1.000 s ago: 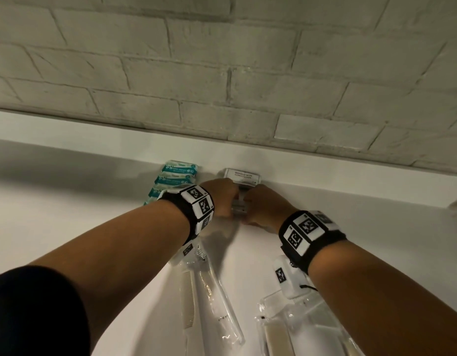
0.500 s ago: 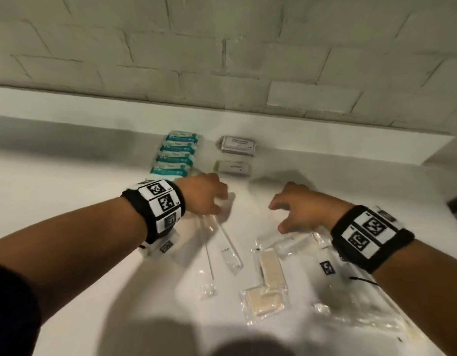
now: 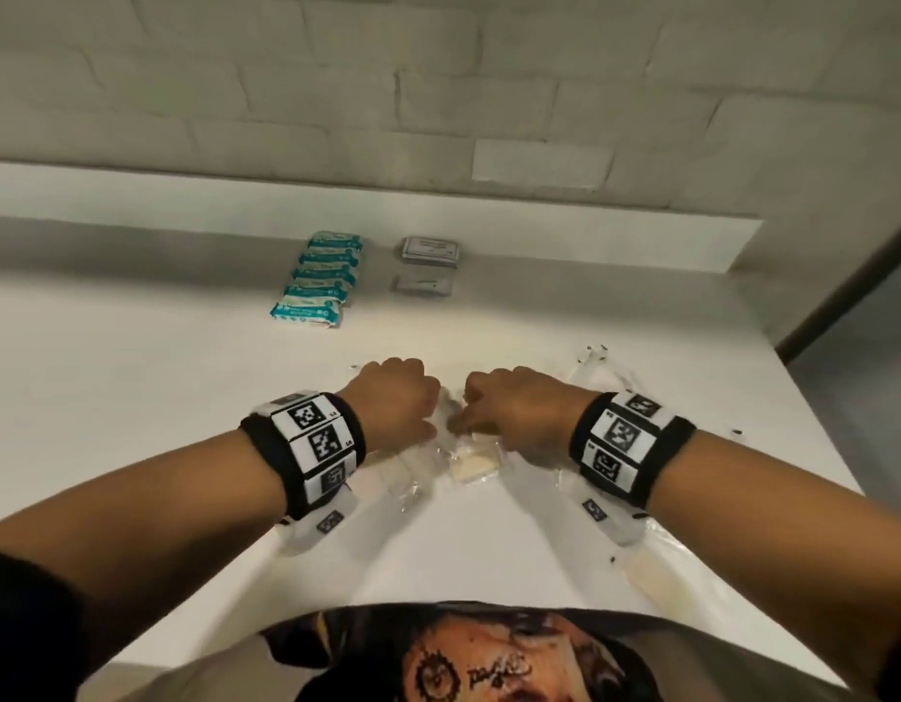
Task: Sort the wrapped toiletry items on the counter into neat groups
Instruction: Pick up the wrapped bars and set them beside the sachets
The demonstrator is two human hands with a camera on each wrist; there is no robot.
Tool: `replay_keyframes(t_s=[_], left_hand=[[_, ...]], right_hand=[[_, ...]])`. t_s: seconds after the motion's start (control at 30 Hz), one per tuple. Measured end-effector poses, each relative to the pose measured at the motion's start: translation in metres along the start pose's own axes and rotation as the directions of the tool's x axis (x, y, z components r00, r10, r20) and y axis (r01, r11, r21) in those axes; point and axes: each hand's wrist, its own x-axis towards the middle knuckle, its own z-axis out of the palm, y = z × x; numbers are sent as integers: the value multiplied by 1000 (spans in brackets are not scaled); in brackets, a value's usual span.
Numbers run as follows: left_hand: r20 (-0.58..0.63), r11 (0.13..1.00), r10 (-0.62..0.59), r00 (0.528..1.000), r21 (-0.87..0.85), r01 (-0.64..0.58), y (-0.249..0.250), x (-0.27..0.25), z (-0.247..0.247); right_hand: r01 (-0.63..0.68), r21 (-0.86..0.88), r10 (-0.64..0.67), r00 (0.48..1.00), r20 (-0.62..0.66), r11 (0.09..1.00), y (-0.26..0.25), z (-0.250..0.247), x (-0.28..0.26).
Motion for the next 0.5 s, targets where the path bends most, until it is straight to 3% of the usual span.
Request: replay_keyframes(t_s=[0.13, 0.2, 0.23, 0.3, 0.37, 0.43, 0.5], left_hand=[[4, 1000, 4, 1000, -29, -4, 36, -1, 9], [-9, 998, -44, 999, -54, 43, 47, 1, 17], [-15, 996, -67, 998, -53, 66, 52, 2, 20], [-25, 995, -91, 996, -34, 90, 60, 6, 26], [8, 994, -102, 995, -47, 102, 65, 10, 31], [62, 995, -90, 994, -25, 92, 67, 12, 30], [95, 999, -50, 994, 18, 48, 71, 16, 25]], right_hand=[[-155, -53, 154, 988, -28, 986, 4, -5, 4], [-209, 19, 210, 977, -25, 978, 9, -7, 4], [-232, 136, 243, 968, -69, 963, 13, -8, 2], [-262, 522, 386, 911, -143, 812, 23, -18, -12], [-240, 760, 558, 809, -187, 604, 34, -31, -37], [-283, 829, 662, 737, -134, 483, 43, -37, -67], [-452, 759, 710, 704, -19, 469, 44, -37, -97]])
